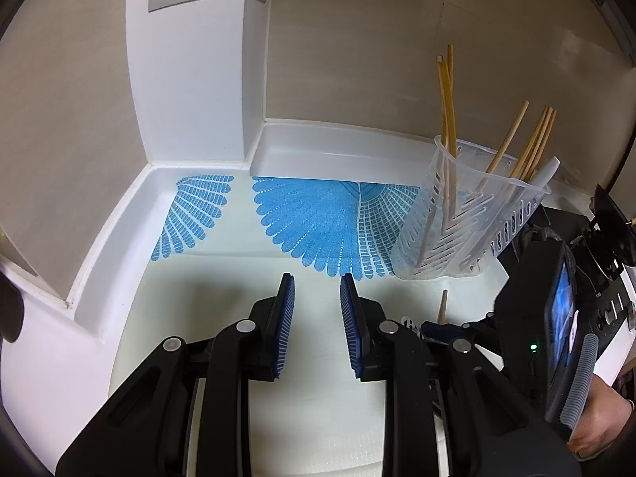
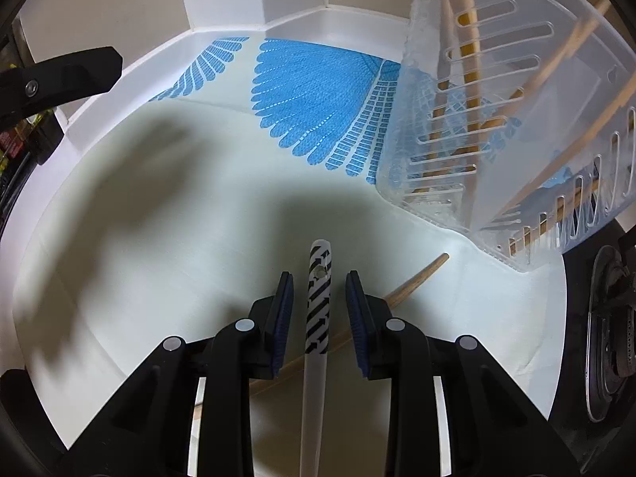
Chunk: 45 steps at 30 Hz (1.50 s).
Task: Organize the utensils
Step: 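Close the left tool on the last wooden chopstick while the right tool holds the spoon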
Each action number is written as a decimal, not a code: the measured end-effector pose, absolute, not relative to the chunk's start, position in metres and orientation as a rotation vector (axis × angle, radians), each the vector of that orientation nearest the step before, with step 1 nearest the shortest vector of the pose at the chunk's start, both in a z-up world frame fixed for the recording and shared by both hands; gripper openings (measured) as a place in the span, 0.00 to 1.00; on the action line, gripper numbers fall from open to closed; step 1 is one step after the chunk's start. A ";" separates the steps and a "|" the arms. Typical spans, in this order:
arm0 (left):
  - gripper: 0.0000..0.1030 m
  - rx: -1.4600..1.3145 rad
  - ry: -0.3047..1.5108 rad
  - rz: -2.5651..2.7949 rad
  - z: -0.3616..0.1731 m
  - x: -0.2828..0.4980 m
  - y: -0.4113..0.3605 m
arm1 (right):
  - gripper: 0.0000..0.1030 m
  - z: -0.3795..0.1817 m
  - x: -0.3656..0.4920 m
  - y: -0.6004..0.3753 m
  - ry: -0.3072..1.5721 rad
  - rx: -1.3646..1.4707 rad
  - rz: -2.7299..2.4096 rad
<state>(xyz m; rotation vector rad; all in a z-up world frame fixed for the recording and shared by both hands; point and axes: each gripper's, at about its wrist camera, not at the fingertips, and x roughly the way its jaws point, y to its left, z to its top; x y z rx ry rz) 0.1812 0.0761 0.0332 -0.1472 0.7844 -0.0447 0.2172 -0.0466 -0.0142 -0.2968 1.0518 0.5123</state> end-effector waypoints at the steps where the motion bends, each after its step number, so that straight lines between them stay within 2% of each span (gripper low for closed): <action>1: 0.23 -0.147 0.783 -0.044 0.033 0.181 0.076 | 0.27 -0.014 0.218 -0.046 1.056 -0.299 0.513; 3: 0.23 -0.144 0.783 -0.041 0.033 0.181 0.076 | 0.23 -0.014 0.218 -0.046 1.060 -0.295 0.519; 6: 0.23 -0.139 0.784 -0.040 0.032 0.181 0.075 | 0.10 -0.014 0.216 -0.041 1.058 -0.304 0.538; 16: 0.23 -0.124 0.814 -0.031 0.022 0.184 0.070 | 0.10 0.010 0.204 -0.056 1.018 -0.264 0.566; 28: 0.21 -0.174 1.018 -0.293 -0.020 0.204 0.014 | 0.10 0.039 0.198 -0.142 0.967 -0.154 0.484; 45: 0.21 0.068 1.116 -0.271 -0.051 0.228 -0.065 | 0.10 0.037 0.192 -0.181 0.988 -0.095 0.421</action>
